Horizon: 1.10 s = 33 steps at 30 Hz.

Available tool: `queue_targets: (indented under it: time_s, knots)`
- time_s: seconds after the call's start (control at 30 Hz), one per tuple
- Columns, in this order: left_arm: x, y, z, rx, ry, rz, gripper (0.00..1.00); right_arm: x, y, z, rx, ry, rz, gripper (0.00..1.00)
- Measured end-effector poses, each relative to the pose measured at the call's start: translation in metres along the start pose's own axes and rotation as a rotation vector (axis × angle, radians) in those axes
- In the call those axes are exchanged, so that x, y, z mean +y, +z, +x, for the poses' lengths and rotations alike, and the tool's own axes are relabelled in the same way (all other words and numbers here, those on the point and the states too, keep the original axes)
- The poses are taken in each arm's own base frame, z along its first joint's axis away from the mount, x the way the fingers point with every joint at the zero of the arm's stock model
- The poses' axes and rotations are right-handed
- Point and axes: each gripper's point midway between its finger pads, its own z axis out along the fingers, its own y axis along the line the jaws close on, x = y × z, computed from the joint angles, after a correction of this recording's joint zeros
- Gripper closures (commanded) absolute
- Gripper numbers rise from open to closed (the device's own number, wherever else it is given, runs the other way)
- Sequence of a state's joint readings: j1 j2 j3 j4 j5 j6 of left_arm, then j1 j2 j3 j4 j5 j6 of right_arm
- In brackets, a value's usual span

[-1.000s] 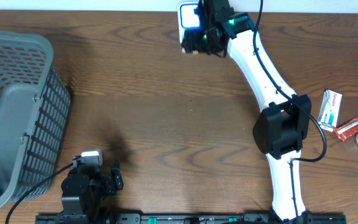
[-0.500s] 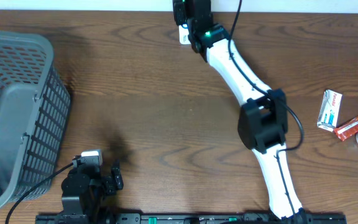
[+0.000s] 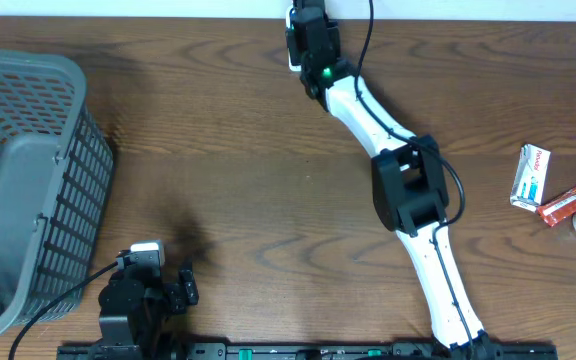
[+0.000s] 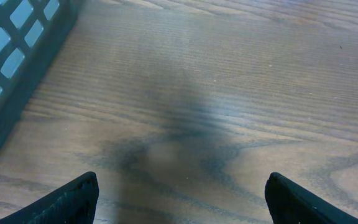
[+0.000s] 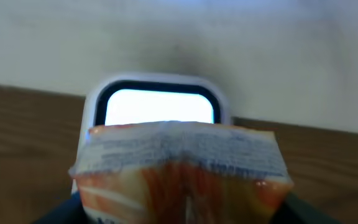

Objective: Scan the item barcode
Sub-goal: 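Lift the tissue pack and hold it to the scanner, then carry the tissue pack to the right table edge and release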

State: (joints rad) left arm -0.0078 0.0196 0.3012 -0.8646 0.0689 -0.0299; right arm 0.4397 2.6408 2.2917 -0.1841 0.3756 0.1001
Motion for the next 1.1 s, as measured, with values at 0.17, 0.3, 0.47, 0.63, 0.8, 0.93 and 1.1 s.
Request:
queue_targets:
  time_s: [0.17, 0.3, 0.47, 0.63, 0.8, 0.93, 1.1]
  knots:
    - [0.000, 0.000, 0.000, 0.000, 0.000, 0.000, 0.14, -0.044, -0.057, -0.013, 0.198, -0.063, 0.048, 0.37]
    - [0.000, 0.000, 0.000, 0.000, 0.000, 0.000, 0.14, -0.135, -0.152, -0.044, 0.354, -0.078, 0.173, 0.35]
    - [0.000, 0.000, 0.000, 0.000, 0.000, 0.000, 0.14, -0.253, -0.212, -0.025, 0.549, -0.044, 0.389, 0.35]
    - [0.000, 0.000, 0.000, 0.000, 0.000, 0.000, 0.14, -0.375, -0.210, 0.083, 0.842, 0.162, 0.587, 0.37]
    - [0.000, 0.000, 0.000, 0.000, 0.000, 0.000, 0.14, -0.433, -0.226, 0.203, 1.119, 0.374, 0.656, 0.01]
    - [0.000, 0.000, 0.000, 0.000, 0.000, 0.000, 0.14, -0.453, -0.247, 0.218, 1.162, 0.544, 0.643, 0.01]
    - [0.000, 0.000, 0.000, 0.000, 0.000, 0.000, 0.14, -0.422, -0.276, 0.080, 0.796, 0.744, 0.366, 0.01]
